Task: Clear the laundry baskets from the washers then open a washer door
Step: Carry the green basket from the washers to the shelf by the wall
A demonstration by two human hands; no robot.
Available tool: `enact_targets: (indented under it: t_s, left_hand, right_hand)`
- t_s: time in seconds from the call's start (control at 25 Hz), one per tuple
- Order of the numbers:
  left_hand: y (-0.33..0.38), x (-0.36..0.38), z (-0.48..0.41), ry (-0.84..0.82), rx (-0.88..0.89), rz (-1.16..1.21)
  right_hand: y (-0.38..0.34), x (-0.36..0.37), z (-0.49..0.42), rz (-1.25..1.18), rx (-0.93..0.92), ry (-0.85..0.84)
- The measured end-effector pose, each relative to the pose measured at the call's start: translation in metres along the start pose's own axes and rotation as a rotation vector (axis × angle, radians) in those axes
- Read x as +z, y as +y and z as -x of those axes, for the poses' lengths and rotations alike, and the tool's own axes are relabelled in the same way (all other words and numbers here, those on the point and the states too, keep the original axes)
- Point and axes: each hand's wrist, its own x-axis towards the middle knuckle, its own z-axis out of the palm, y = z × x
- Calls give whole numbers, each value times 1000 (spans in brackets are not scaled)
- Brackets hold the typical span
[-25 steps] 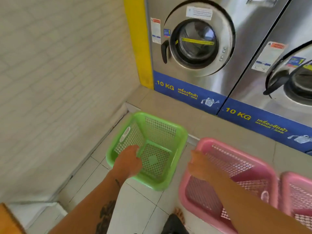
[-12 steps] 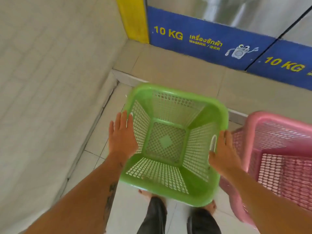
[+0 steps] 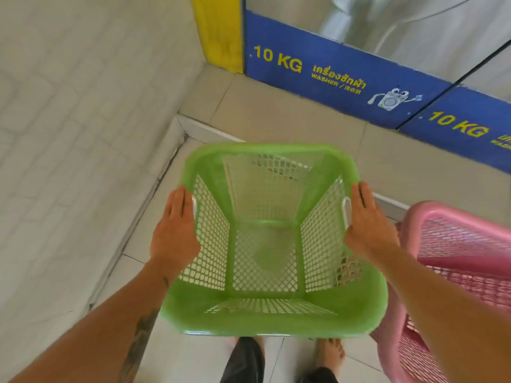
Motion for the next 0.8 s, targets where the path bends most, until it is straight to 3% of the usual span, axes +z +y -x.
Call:
enact_targets:
  t_s: [0.28,0.64,0.8]
  left_hand:
    - [-5,-93,132,143,-382,143]
    - [79,-157,402,351,-783,174]
    - [110,-164,521,456,-925,226]
  right_hand:
    - [-46,-85,39,12,-284,-39]
    - [-72,-167,188,231,-825,66]
    - [-92,-183,263,283,-1018,26]
